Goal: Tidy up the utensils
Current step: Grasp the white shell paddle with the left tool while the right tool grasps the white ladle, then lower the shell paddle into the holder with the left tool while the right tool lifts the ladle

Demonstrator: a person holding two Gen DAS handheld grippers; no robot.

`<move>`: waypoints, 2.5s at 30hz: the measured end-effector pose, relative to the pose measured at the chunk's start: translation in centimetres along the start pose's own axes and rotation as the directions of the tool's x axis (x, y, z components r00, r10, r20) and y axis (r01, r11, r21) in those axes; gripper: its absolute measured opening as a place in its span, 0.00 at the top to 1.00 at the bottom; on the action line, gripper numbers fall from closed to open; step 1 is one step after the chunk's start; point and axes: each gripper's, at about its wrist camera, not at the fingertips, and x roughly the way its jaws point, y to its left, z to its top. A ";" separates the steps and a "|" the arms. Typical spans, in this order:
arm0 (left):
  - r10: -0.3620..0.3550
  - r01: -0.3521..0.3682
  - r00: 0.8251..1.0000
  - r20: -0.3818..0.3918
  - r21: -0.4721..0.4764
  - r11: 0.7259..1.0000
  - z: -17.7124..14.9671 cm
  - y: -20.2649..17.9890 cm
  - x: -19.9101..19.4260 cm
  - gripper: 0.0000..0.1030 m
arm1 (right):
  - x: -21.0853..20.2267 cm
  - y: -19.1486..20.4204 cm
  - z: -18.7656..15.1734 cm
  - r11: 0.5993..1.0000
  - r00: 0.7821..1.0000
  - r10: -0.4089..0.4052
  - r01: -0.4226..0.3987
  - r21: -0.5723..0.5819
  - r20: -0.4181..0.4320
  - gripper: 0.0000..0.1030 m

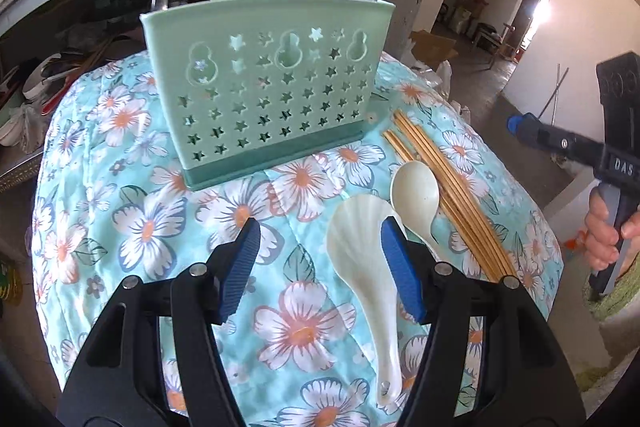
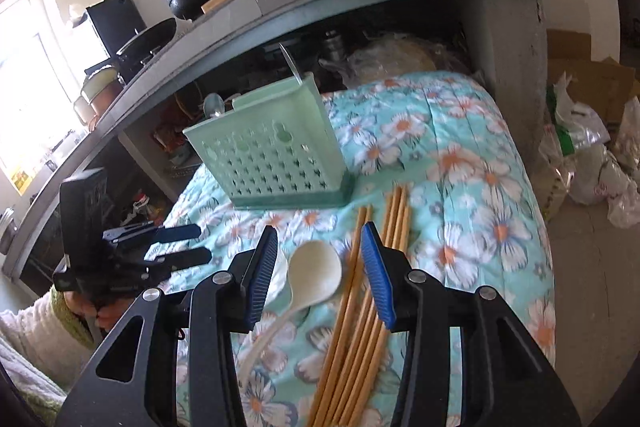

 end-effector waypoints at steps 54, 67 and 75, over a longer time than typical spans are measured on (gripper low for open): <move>0.259 -0.262 0.965 -0.044 -0.107 0.959 -0.8 2.6 -3.5 0.99 | 8.6 1.3 0.6 0.988 0.987 -0.020 -0.004 -0.154 -0.157 0.59; 0.369 -0.370 0.929 -0.034 -0.113 0.922 -0.7 2.8 -4.0 0.99 | 11.9 1.2 0.2 0.985 0.968 -0.038 -0.007 -0.174 -0.250 0.75; 0.392 -0.395 0.919 -0.046 -0.124 0.910 -0.6 2.9 -3.9 0.99 | 11.8 1.6 -0.1 0.981 0.966 -0.048 -0.002 -0.192 -0.255 0.88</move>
